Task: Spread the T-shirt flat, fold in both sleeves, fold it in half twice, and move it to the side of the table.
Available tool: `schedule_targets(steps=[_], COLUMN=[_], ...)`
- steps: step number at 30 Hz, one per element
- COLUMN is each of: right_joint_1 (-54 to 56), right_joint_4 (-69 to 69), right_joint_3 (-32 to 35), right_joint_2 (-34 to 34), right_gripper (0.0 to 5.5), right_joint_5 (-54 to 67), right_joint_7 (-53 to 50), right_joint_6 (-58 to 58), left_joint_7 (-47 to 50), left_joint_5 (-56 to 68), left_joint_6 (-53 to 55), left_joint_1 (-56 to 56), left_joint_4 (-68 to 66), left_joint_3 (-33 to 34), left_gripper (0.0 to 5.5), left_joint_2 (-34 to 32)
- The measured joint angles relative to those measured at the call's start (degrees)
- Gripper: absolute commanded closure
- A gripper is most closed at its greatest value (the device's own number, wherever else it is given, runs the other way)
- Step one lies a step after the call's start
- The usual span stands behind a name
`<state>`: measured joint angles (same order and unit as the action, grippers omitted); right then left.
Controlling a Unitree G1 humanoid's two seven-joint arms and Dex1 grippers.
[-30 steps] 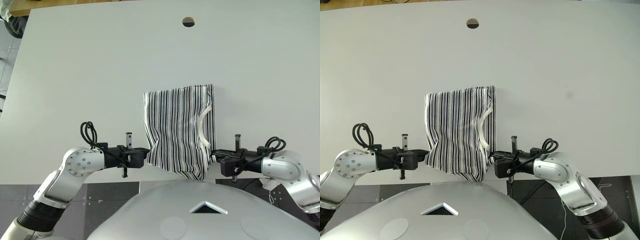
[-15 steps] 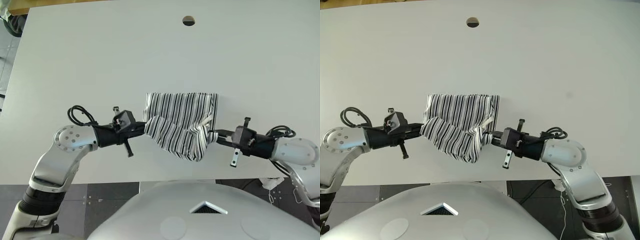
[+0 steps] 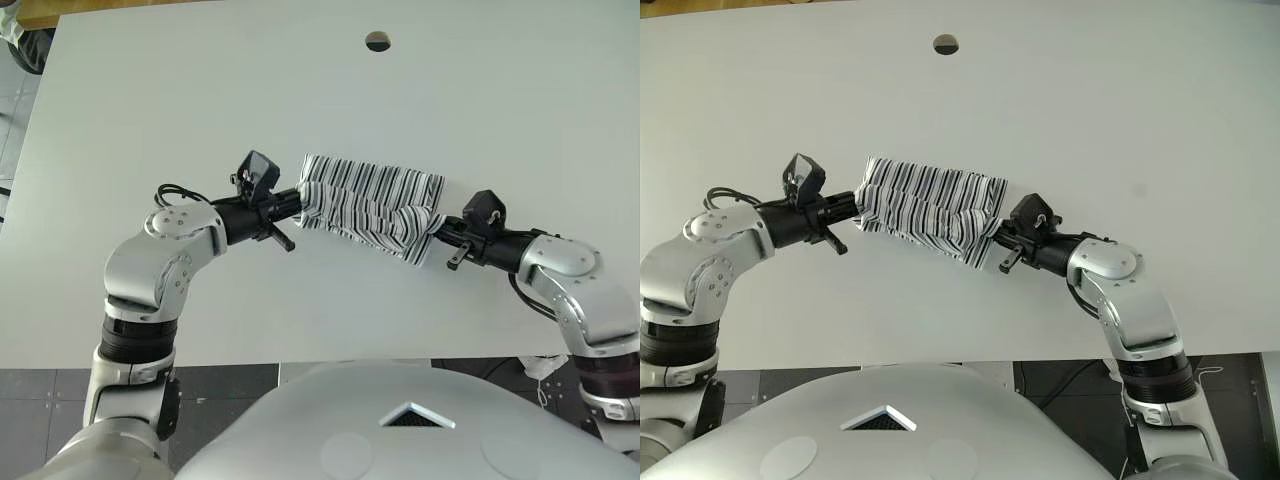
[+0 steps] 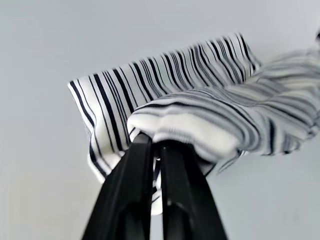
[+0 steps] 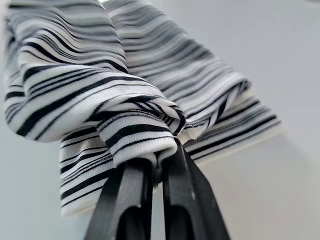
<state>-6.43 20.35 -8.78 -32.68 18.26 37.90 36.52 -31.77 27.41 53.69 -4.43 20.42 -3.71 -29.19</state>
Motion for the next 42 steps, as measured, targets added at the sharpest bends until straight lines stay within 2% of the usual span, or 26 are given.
schedule_targets(steps=[2, 8, 12, 16, 19, 23, 27, 29, 33, 36, 37, 42], right_joint_1=[1.0, 1.3, 4.9, 12.4, 13.4, 13.6, 13.4, 12.2, 8.0, 3.1, 0.9, 2.7], right_joint_4=[-1.5, -1.6, -1.1, -8.8, -10.9, -11.8, -12.1, -10.1, -0.5, 10.2, 12.5, 7.7], right_joint_3=[1.1, 3.6, 12.9, 25.7, 28.4, 28.0, 25.7, 23.6, 18.3, 10.3, 5.1, -9.8], right_joint_2=[1.4, 4.8, 10.0, 14.6, 15.2, 15.8, 15.2, 13.7, 11.6, 9.2, 7.5, 7.1], right_gripper=[4.18, 4.18, 4.18, 4.18, 4.18, 4.18, 4.18, 4.44, 5.09, 5.4, 5.4, 5.4], right_joint_5=[1.2, 6.7, 20.4, 29.6, 31.5, 31.3, 28.6, 26.6, 20.6, 14.2, 10.1, -3.0], right_joint_7=[-0.9, -1.9, -3.7, -12.8, -16.3, -18.0, -17.7, -15.6, -9.0, -1.8, 0.5, 1.6], right_joint_6=[2.6, 8.3, 18.7, 27.9, 30.9, 31.3, 28.9, 25.3, 11.4, -1.6, -5.8, -12.9], left_joint_7=[2.3, 6.7, 9.2, 10.0, 10.3, 10.7, 10.8, 10.8, 10.3, 7.5, 6.2, 4.4], left_joint_5=[0.2, 0.5, -1.2, -2.1, -1.9, -2.0, -2.7, -2.8, -2.8, -3.2, -4.2, -6.1], left_joint_6=[1.7, 3.8, 3.0, 1.5, 0.6, -1.0, -2.9, -4.5, -9.2, -13.6, -16.1, -20.9], left_joint_1=[-2.1, -3.5, -5.0, -5.1, -5.7, -6.6, -7.1, -7.3, -7.3, -5.8, -4.0, 1.1], left_joint_4=[-1.5, -4.7, -7.0, -9.0, -9.8, -10.6, -11.2, -11.3, -10.8, -7.9, -6.9, -6.5], left_joint_3=[1.0, 3.7, 4.6, 4.8, 6.4, 6.8, 6.8, 7.1, 9.0, 8.1, 7.1, 6.1], left_gripper=[4.45, 4.45, 4.45, 4.45, 4.45, 4.45, 4.45, 4.45, 4.98, 5.38, 5.38, 5.38], left_joint_2=[2.0, 5.3, 5.8, 6.4, 7.4, 8.5, 9.0, 9.1, 9.9, 9.3, 8.4, 7.4])
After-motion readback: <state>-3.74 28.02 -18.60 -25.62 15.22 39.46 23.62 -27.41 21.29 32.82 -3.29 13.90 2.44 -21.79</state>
